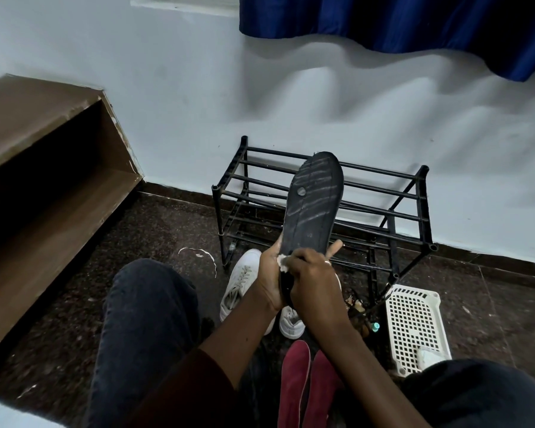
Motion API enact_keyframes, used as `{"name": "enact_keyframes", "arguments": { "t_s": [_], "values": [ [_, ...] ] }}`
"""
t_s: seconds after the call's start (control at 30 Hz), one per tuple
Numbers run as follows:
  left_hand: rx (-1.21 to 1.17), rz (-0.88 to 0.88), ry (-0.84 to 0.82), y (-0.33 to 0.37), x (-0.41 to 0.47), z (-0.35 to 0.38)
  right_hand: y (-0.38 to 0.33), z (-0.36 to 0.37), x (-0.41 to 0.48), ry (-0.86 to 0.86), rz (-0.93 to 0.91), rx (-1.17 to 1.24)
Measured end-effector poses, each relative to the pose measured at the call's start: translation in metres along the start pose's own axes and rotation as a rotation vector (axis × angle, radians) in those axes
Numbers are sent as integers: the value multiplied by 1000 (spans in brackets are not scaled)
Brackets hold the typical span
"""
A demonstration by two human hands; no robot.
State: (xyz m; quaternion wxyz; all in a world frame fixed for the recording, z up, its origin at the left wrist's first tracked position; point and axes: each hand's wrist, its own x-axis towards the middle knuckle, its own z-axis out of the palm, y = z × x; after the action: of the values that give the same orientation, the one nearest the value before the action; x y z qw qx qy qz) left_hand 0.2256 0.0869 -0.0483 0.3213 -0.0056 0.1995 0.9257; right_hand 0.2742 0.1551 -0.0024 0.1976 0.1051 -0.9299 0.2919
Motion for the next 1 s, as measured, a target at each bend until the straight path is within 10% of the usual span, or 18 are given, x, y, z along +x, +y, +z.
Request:
{"name": "enact_keyframes", "arguments": {
  "t_s": [0.6, 1.0],
  "values": [
    [36, 106, -193, -5, -2, 1, -1, 6, 21, 2, 10, -70],
    [-31, -21, 162, 8, 1, -4, -1, 3, -27, -99, -140, -60]
  ]
}}
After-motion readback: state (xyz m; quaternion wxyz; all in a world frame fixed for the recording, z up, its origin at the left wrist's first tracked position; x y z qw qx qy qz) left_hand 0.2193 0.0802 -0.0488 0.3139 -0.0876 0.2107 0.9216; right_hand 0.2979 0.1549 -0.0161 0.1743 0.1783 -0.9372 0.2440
